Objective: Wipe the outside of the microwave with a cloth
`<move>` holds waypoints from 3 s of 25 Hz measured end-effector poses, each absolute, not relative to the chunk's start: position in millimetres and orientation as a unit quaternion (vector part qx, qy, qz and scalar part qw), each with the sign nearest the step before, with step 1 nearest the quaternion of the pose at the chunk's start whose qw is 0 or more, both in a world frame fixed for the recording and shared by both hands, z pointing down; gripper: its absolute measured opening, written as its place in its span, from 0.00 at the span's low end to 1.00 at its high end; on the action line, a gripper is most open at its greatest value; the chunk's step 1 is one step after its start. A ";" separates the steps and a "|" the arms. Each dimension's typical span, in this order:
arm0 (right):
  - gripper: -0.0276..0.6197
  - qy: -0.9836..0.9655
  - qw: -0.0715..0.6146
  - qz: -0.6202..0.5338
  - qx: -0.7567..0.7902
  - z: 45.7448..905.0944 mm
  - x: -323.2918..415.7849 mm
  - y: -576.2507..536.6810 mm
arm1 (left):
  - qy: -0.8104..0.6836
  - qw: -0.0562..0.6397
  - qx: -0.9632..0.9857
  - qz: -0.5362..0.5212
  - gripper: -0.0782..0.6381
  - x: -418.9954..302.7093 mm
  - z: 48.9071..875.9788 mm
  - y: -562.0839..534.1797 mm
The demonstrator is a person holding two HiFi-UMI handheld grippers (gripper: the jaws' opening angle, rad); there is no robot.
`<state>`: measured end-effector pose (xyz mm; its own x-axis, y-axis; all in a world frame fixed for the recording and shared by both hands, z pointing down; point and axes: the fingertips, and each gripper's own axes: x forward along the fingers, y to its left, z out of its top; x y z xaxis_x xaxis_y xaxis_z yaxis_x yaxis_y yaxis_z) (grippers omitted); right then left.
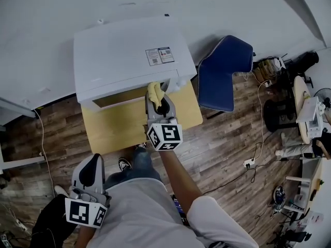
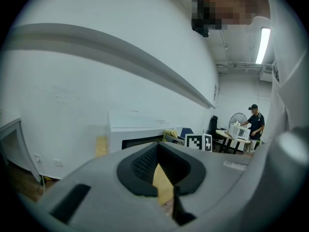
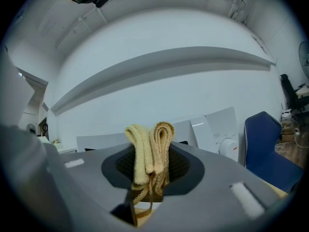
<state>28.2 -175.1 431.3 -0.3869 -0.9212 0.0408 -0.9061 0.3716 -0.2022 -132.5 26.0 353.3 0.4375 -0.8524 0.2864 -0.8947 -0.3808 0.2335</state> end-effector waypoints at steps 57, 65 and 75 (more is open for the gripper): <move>0.22 0.897 0.046 -0.110 -0.425 443.1 -133.6 -130.0 | -0.554 0.179 0.811 0.056 0.10 -183.0 351.4 74.0; 0.22 0.908 0.044 -0.117 -0.400 446.3 -162.1 -122.0 | -0.565 0.181 0.803 0.057 0.10 -187.5 352.9 76.7; 0.22 0.946 0.002 -0.093 -0.311 451.2 -205.3 -80.6 | -0.572 0.179 0.799 0.053 0.10 -185.9 350.5 78.1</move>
